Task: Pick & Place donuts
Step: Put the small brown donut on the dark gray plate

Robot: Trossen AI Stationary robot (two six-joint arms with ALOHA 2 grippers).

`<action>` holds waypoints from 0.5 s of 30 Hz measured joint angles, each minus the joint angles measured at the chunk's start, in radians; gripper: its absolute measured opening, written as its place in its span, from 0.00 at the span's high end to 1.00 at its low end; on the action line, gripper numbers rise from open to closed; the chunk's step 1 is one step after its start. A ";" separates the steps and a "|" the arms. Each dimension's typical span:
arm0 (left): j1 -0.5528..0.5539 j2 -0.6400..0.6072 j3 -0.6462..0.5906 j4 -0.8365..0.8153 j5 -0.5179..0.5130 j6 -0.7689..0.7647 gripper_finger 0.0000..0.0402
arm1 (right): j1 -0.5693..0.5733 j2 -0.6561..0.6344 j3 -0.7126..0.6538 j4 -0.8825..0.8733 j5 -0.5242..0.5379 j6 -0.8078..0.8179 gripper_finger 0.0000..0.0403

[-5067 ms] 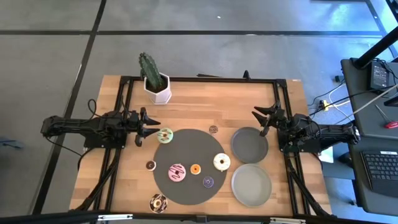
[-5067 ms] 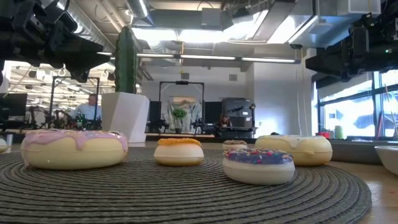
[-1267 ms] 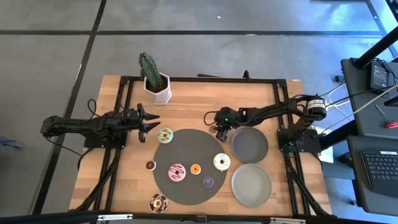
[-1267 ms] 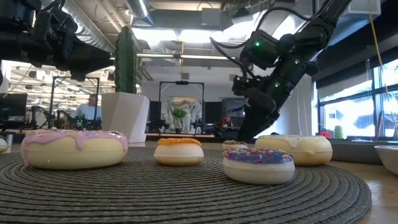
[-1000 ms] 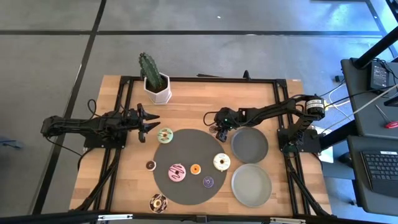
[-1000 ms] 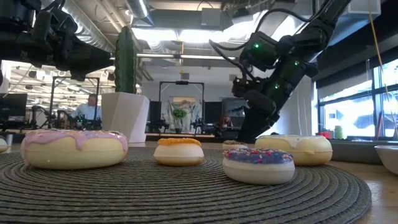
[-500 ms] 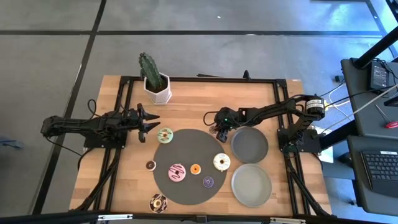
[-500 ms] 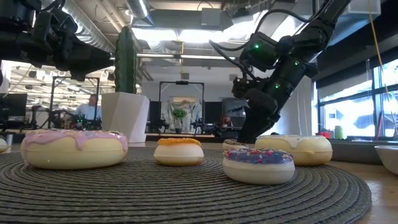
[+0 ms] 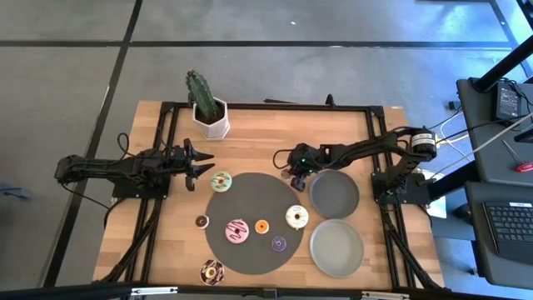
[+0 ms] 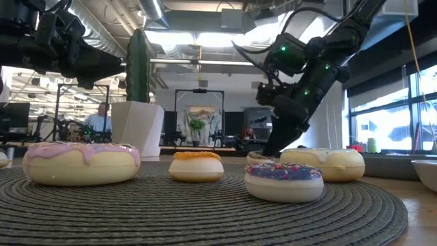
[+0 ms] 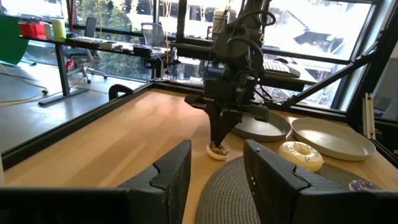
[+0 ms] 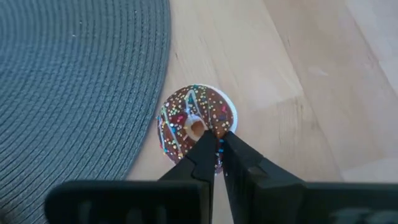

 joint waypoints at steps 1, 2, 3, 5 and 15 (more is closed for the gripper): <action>0.000 0.000 0.000 0.000 0.000 0.000 0.64 | 0.000 -0.018 0.000 -0.020 0.000 0.003 0.93; 0.000 0.000 0.000 0.000 0.000 0.000 0.64 | 0.000 -0.040 0.000 -0.039 0.000 0.009 0.93; 0.000 0.000 0.000 0.000 0.000 0.000 0.64 | 0.000 -0.067 0.000 -0.063 0.000 0.021 0.93; 0.000 0.000 0.000 0.000 0.000 0.000 0.64 | 0.000 -0.130 0.000 -0.155 0.001 0.040 0.93; 0.000 0.000 0.000 -0.023 -0.002 0.000 0.64 | 0.127 -0.495 -0.005 -0.644 0.011 0.359 0.93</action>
